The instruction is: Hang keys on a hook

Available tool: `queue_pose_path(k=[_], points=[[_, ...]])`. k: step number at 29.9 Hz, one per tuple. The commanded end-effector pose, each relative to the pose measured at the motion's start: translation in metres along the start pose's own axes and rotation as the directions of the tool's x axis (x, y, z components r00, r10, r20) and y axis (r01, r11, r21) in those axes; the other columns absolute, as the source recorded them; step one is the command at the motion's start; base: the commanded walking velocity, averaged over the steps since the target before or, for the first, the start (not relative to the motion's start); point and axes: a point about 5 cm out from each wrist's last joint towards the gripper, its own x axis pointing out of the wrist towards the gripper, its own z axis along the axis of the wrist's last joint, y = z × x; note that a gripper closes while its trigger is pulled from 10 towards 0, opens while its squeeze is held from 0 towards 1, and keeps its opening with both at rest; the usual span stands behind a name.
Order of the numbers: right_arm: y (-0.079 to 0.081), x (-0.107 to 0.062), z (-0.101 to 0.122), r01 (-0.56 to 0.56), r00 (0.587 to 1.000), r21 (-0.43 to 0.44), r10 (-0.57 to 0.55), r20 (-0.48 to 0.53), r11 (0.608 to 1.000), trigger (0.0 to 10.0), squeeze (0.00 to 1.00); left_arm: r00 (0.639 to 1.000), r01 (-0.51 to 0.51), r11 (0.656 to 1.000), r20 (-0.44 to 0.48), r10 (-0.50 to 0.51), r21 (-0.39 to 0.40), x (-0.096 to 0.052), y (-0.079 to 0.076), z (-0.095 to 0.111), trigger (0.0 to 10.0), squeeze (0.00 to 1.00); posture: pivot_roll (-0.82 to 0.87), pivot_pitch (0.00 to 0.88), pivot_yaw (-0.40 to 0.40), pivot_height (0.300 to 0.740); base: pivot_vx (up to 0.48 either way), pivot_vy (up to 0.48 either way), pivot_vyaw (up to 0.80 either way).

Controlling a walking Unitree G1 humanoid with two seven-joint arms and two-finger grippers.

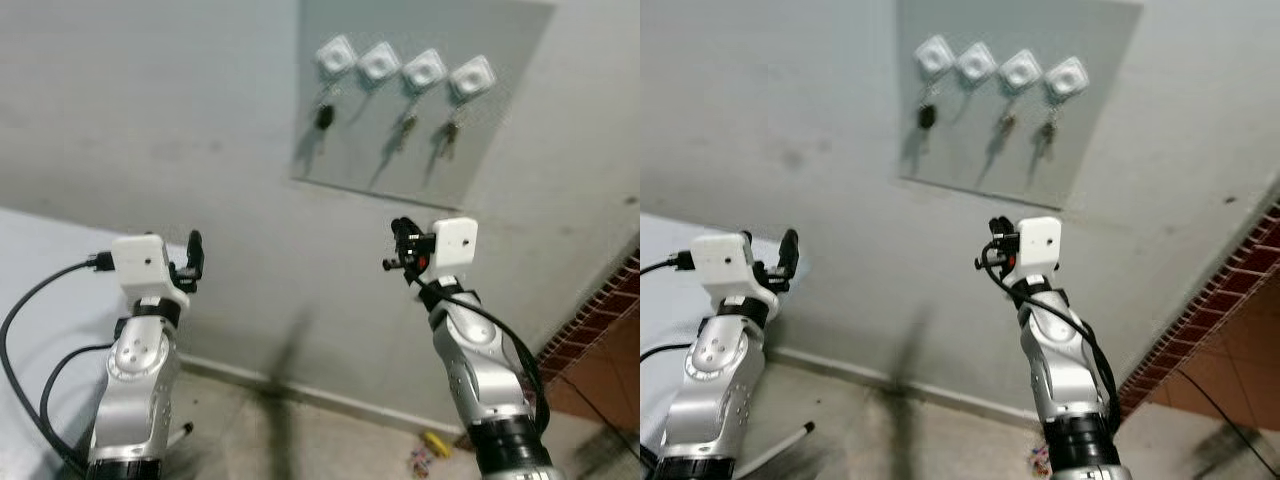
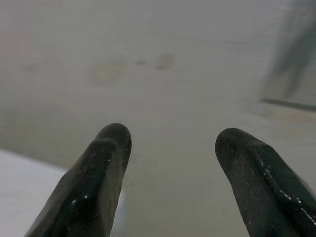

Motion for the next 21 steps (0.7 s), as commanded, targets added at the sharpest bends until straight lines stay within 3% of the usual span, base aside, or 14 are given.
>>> queue_pose_path(k=[1, 6, 13, 20, 21], points=[[-0.002, 0.003, 0.007, 0.004, 1.0, 0.006, -0.004, 0.029, 1.0, 10.0, 0.0, 1.0, 0.013, 1.0, 0.011, -0.013, 0.013, 0.001, -0.002, 0.004, 10.0, 0.0, -0.05, 0.0, -0.062, 0.728, 0.48, 0.0, 0.0], [-0.001, 0.003, 0.007, 0.003, 1.0, 0.005, -0.003, 0.031, 1.0, 10.0, 0.0, 1.0, 0.013, 1.0, 0.011, -0.014, 0.012, 0.001, -0.002, 0.005, 10.0, 0.0, -0.05, 0.0, -0.062, 0.728, 0.48, 0.0, 0.0], [0.0, 0.003, 0.003, -0.001, 1.0, -0.006, 0.001, -0.023, 1.0, 10.0, 0.0, 0.999, 0.001, 0.999, -0.033, -0.002, -0.034, 0.001, -0.005, 0.002, 10.0, 0.0, -0.05, 0.0, -0.061, 0.728, 0.0, 0.0, 0.0], [0.001, 0.003, 0.001, -0.033, 0.997, -0.02, 0.032, -0.065, 0.999, 10.0, 0.0, 0.999, 0.028, 1.0, -0.018, -0.028, -0.008, 0.005, -0.01, 0.009, 10.0, 0.0, -0.05, 0.0, -0.06, 0.728, 0.0, 0.0, 0.0], [0.003, 0.002, 0.003, -0.088, 0.995, -0.023, 0.087, -0.046, 0.996, 10.0, 0.0, 0.998, 0.059, 0.998, -0.012, -0.058, 0.006, 0.005, -0.012, 0.011, 10.0, 0.0, -0.05, 0.0, -0.06, 0.728, 0.0, 0.0, 0.0]])
